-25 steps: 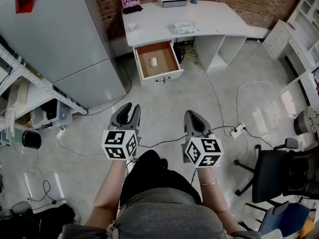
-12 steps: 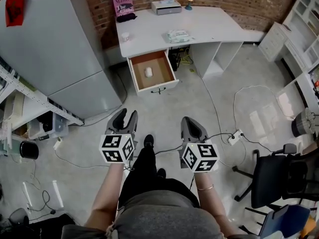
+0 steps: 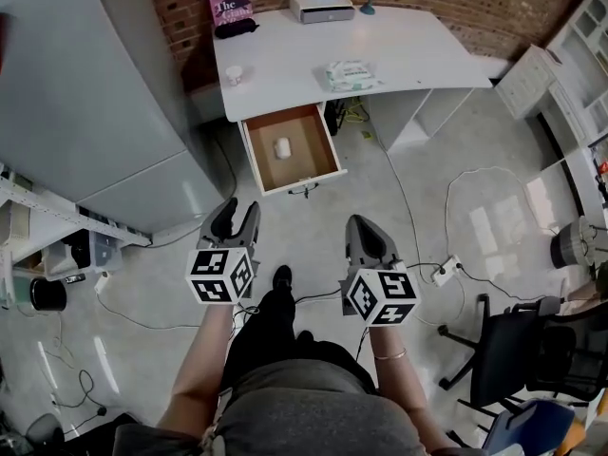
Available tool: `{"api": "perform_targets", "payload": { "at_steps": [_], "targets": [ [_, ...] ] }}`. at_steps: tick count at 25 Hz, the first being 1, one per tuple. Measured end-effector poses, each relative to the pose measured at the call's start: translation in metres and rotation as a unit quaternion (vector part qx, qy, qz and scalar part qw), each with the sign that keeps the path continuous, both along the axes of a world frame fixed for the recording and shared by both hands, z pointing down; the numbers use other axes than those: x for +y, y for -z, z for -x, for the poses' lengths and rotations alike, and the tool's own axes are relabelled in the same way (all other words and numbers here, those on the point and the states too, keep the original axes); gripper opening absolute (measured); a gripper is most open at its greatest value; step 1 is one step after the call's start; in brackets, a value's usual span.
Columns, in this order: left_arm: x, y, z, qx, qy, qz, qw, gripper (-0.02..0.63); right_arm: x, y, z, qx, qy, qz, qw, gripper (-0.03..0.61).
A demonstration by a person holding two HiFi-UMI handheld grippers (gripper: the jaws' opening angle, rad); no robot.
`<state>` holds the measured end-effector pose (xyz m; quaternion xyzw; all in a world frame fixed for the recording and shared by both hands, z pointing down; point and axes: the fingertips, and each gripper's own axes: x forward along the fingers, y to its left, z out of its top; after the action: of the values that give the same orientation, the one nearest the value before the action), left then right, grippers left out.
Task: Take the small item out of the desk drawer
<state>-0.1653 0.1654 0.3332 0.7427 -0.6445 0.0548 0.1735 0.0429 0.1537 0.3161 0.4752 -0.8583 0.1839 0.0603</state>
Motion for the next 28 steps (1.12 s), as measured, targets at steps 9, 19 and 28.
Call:
{"api": "perform_targets", "payload": {
  "at_steps": [9,19,28],
  "targets": [
    [-0.083,-0.006,0.039,-0.005,-0.014,0.011,0.9998,0.181,-0.079,-0.002,0.038,0.008,-0.021,0.007,1.000,0.005],
    [-0.133,-0.016,0.057,-0.002,-0.030,0.022,0.9993,0.204,-0.117,0.001,0.061,0.020,-0.031,0.005,0.999,0.005],
    [-0.159,-0.034,0.051,-0.004,-0.027,0.048,0.9985,0.213,-0.146,-0.009,0.060,0.019,-0.026,0.021,0.999,0.005]
  ]
}}
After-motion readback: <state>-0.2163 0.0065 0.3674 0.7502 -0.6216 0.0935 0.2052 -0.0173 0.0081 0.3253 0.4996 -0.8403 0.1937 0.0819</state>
